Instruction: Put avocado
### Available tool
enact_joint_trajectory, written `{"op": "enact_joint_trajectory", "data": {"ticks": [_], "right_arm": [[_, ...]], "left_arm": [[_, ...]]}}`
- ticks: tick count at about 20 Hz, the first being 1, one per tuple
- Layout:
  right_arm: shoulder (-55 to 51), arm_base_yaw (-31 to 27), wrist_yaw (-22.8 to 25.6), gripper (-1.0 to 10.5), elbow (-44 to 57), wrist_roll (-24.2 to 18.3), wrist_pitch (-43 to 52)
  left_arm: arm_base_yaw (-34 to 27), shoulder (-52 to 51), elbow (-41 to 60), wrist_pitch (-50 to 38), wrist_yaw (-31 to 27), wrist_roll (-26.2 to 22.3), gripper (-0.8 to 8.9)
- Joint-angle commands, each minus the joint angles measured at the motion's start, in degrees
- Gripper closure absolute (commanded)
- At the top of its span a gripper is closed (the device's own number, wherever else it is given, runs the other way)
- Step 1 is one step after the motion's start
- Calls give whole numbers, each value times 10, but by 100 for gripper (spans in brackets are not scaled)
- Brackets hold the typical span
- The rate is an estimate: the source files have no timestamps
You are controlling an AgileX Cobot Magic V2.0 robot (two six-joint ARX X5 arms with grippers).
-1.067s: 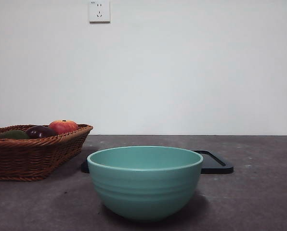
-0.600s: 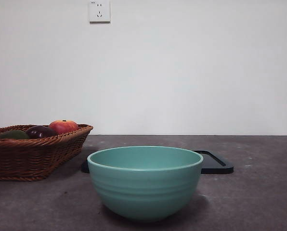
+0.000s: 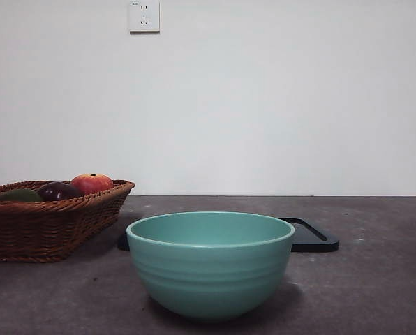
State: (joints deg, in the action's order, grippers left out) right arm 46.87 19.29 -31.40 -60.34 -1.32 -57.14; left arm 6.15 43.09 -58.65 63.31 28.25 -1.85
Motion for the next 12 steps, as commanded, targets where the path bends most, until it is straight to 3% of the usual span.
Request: {"op": "enact_joint_trajectory", "data": {"ticks": [1,4,8,12], "right_arm": [[4,2,0,480,-10,-2,8],[4,2,0,460,-10,2,10],[4,3,0,460,-10,3,14],[4,3,0,460,-10,3,14]], "left_arm": [[1,3,-11,-11,-3,3,368],[1,3,-11,-16,-3,10,245],[1,15,-11,-24,-6,10,262],[1,58,-11,-80,-73,11,262]]}}
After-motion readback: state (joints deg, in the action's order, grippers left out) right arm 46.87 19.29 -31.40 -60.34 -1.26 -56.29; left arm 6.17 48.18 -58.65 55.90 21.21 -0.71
